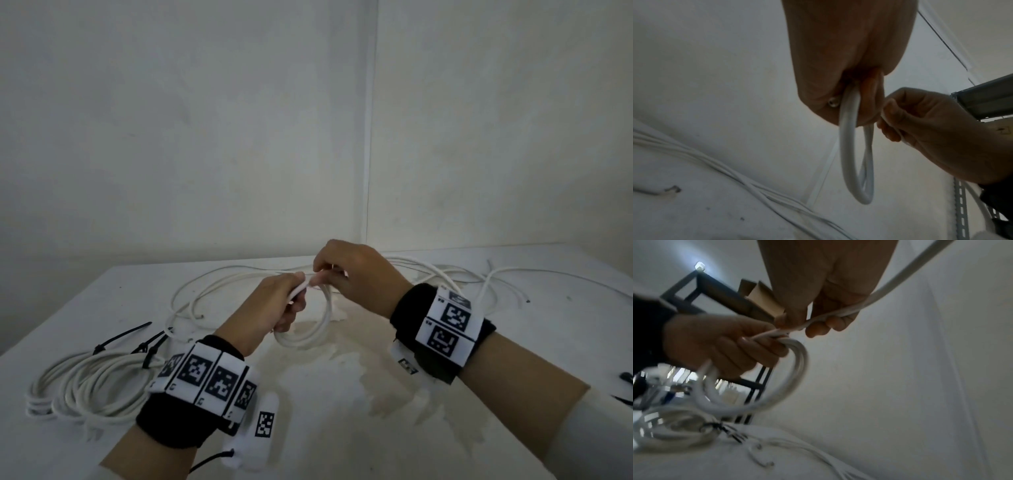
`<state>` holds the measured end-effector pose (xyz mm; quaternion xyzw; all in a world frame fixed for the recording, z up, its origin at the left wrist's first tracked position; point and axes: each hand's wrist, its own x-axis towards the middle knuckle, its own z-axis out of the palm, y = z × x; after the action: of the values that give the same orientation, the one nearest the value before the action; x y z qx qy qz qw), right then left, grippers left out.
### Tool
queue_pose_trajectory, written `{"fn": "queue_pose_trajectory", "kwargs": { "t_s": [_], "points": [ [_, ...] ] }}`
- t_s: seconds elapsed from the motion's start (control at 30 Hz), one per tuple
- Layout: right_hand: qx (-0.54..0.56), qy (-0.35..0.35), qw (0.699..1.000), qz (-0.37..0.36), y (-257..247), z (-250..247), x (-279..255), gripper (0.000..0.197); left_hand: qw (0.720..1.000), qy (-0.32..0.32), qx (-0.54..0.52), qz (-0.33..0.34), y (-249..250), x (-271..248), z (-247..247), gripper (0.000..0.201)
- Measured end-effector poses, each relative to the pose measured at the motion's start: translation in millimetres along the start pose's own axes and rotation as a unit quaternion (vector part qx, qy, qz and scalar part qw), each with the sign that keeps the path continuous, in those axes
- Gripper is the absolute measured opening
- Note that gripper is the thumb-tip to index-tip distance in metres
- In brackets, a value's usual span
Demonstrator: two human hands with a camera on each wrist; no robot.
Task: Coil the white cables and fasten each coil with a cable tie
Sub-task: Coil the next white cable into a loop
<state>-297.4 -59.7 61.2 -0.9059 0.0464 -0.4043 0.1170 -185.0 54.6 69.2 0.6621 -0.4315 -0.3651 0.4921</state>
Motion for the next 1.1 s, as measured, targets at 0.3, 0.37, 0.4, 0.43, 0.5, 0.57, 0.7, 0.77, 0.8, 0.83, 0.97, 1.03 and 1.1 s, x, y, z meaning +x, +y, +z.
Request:
{"fn": "queue_pose_trajectory", "kwargs": {
  "t_s": [0.3, 0.37, 0.4, 0.43, 0.5, 0.57, 0.7, 0.77, 0.8, 0.83, 0.97, 1.03, 1.1],
  "points": [
    [-0.198, 0.079, 0.97, -0.115, 25, -7, 6, 0.05, 0.997, -0.043, -0.038, -0.05, 5, -1, -3, 0.039],
    [-0.206, 0.082, 0.969, -0.11, 24, -8, 7, 0.049, 0.997, -0.051, -0.04, -0.043, 7, -2, -2, 0.041],
    [-0.196, 0.079, 0.972, -0.099, 23, -9, 8, 0.05, 0.997, -0.051, -0.05, -0.034, 7, -2, -1, 0.042],
    [-0.181, 0.073, 0.977, -0.084, 22, -10, 10, 0.051, 0.996, -0.049, -0.064, -0.024, 7, -2, -1, 0.043],
    [-0.15, 0.06, 0.986, -0.044, 25, -12, 12, 0.043, 0.993, -0.037, -0.108, -0.005, 7, -4, -2, 0.043],
    [-0.139, 0.062, 0.988, 0.003, 35, -17, 8, 0.036, 0.988, -0.012, -0.152, 0.016, 7, -5, -8, 0.042],
    [-0.12, 0.061, 0.988, 0.071, 52, -22, -16, 0.035, 0.973, 0.065, -0.214, 0.064, 8, -3, -24, 0.038],
    [-0.091, 0.046, 0.99, 0.102, 50, -18, -23, 0.03, 0.96, 0.093, -0.252, 0.077, 8, 1, -27, 0.038],
    [-0.069, 0.039, 0.99, 0.119, 48, -17, -25, 0.028, 0.952, 0.105, -0.275, 0.08, 8, 3, -29, 0.038],
    [-0.046, 0.036, 0.989, 0.14, 46, -17, -26, 0.027, 0.944, 0.118, -0.298, 0.082, 9, 5, -31, 0.037],
    [-0.007, 0.013, 0.979, 0.202, 45, -20, -35, 0.031, 0.909, 0.183, -0.362, 0.1, 11, 11, -48, 0.036],
    [-0.019, -0.003, 0.981, 0.195, 48, -16, -40, 0.031, 0.896, 0.211, -0.375, 0.109, 11, 14, -55, 0.036],
    [-0.054, -0.009, 0.985, 0.164, 51, -7, -45, 0.031, 0.882, 0.235, -0.391, 0.118, 11, 17, -60, 0.036]
  ]
}}
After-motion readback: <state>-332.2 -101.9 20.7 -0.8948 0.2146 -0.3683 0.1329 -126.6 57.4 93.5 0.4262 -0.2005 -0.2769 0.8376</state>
